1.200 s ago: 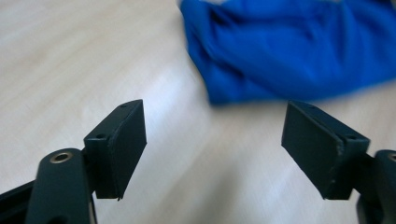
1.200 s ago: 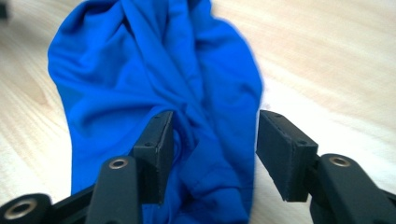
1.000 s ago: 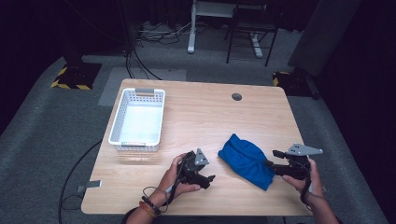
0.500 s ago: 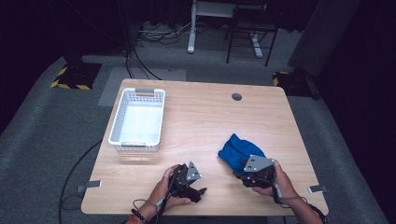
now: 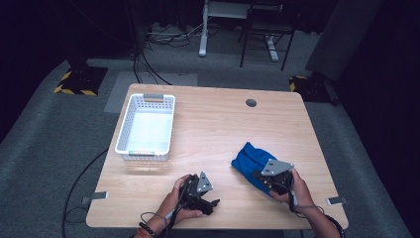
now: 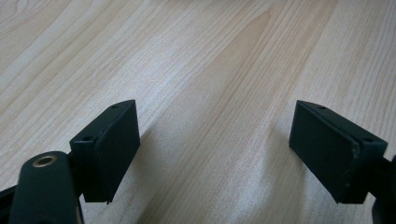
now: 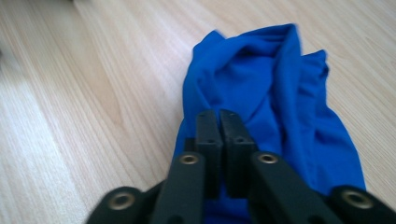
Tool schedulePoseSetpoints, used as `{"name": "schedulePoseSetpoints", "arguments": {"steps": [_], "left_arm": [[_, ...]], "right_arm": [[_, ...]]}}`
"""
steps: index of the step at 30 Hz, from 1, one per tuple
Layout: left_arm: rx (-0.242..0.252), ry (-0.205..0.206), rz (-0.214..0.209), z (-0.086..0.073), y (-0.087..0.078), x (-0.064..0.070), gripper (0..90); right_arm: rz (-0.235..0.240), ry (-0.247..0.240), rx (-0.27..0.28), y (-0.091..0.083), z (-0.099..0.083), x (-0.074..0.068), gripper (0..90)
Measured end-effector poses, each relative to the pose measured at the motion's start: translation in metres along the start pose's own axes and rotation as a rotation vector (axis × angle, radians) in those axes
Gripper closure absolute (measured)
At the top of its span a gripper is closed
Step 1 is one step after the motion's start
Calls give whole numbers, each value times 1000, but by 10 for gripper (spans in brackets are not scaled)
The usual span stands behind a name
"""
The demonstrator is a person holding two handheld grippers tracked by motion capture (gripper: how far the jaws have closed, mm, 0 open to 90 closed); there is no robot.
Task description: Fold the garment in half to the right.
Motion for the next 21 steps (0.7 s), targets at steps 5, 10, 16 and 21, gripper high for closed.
{"name": "schedulePoseSetpoints", "arguments": {"steps": [5,10,16,21], "left_arm": [[0,0,0,0,0,0,162],[1,-1,1,0,0,0,162],[3,-3,2,0,1,0,161],[-20,-4,4,2,2,1,161]], "right_arm": [[-30,70,27,-10,1,19,900],[-77,136,29,-15,-8,43,898],[-171,192,-37,-13,-31,90,827],[-210,255,-77,-14,-56,109,695]]}}
Point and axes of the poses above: each handheld gripper's, and its own axes: y roughly forward along the jaws, z roughly out of its top, x roughly to its right, the point moved 9 cm from there along y, roughly forward along the jaws, and after that the axes turned 12 degrees about x, right-handed, at the moved point
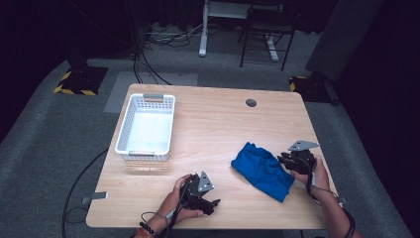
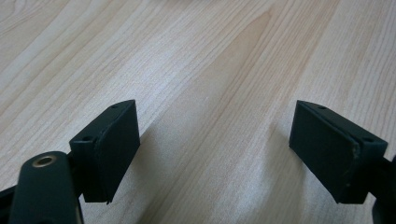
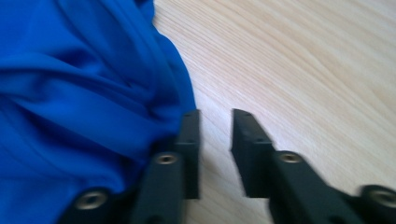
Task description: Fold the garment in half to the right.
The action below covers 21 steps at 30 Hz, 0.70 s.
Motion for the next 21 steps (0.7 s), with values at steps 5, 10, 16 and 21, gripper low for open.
{"name": "schedulePoseSetpoints", "arguments": {"steps": [5,10,16,21], "left_arm": [[-38,12,38,12,12,0,191],[14,23,67,52,40,-4,183],[29,25,71,96,83,-11,186],[-15,15,84,97,115,-16,185]], "right_arm": [[0,39,54,-16,4,3,533],[70,3,163,-35,24,-20,447],[172,-108,171,-34,31,-61,358],[146,-163,96,-16,20,-65,341]]}}
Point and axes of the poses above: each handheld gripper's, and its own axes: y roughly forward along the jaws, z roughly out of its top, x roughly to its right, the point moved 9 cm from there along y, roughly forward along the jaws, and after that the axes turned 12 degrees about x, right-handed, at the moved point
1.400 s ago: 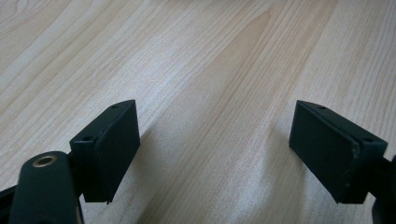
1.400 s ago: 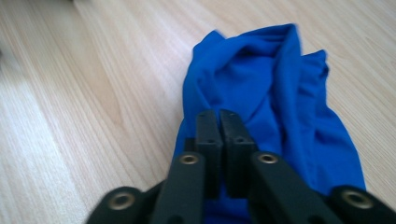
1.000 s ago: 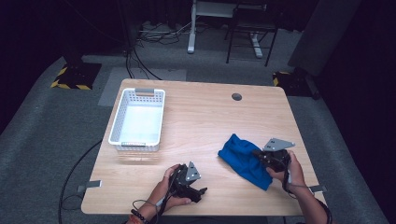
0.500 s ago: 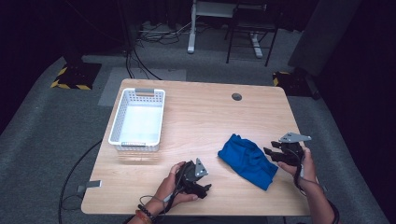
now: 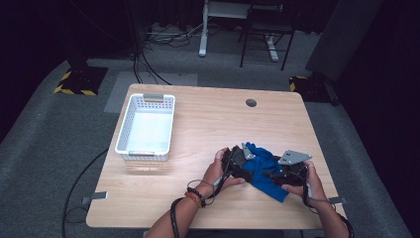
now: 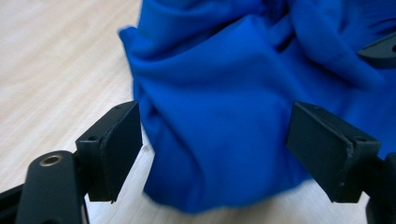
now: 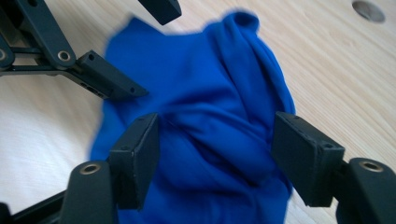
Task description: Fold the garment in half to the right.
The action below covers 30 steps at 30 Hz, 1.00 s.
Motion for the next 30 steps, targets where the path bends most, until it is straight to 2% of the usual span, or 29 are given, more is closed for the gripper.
{"name": "schedulePoseSetpoints", "arguments": {"steps": [1,5,7,10,13,16,19,21,27,30], "left_arm": [[-13,0,-4,-3,5,0,181],[-1,-59,-42,-7,6,-3,165],[4,-57,-31,-9,3,-5,166],[6,-24,-6,-12,-4,-5,167],[-7,-14,15,-18,-13,-7,167],[-11,-3,36,-24,-24,-10,166],[-13,10,31,-32,-37,-11,166],[-13,18,38,-38,-46,-13,166],[-7,0,49,-52,-70,-14,170],[-13,3,57,-58,-76,-11,169]], "right_arm": [[-21,0,-16,2,-3,4,347],[-137,24,-62,-3,-18,28,366],[-194,67,-80,-10,-28,43,387],[-257,141,-120,-20,-44,63,386],[-312,177,-166,-27,-57,76,393],[-334,204,-193,-31,-64,83,390],[-295,220,-159,-29,-59,79,381],[-243,214,-98,-26,-46,69,370],[-59,157,79,-17,7,16,350],[23,103,109,-8,25,-14,332]]}}
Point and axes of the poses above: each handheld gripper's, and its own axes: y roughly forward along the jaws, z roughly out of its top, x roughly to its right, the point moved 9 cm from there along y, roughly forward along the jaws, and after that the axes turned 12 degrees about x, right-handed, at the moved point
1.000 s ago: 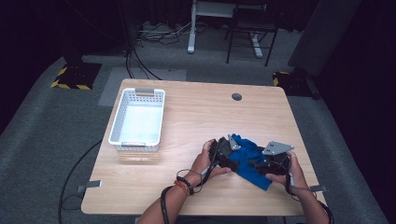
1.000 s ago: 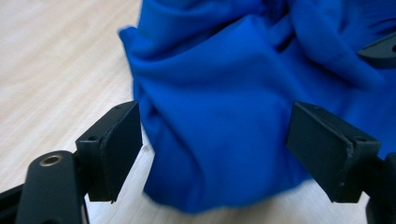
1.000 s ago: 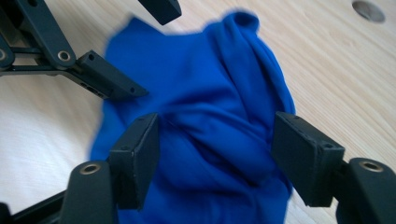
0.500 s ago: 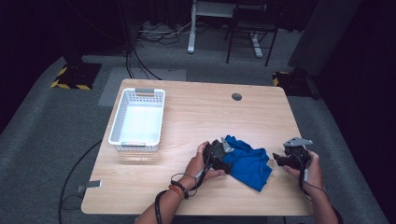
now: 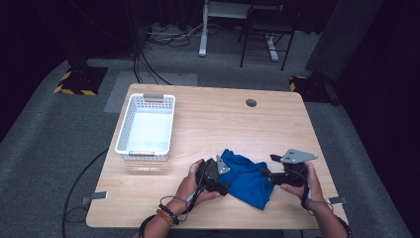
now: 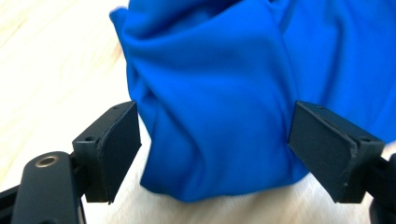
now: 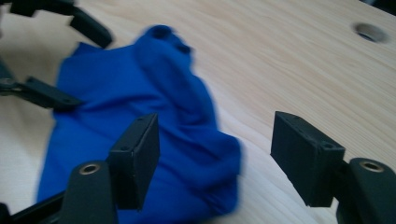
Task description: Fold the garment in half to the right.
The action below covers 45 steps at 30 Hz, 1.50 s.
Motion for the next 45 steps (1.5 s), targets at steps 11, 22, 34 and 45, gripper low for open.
{"name": "schedulePoseSetpoints", "arguments": {"steps": [11,22,34,45], "left_arm": [[24,-14,-20,-14,-8,4,168],[47,-84,-51,-21,-11,0,168],[17,-61,-75,-26,-19,-7,166],[25,-69,-92,-28,-20,-10,166]], "right_arm": [[-160,-18,-220,35,-43,24,379],[-176,64,-270,8,-63,52,341],[54,-78,-78,44,25,0,335],[153,-221,-228,143,31,-30,337]]}}
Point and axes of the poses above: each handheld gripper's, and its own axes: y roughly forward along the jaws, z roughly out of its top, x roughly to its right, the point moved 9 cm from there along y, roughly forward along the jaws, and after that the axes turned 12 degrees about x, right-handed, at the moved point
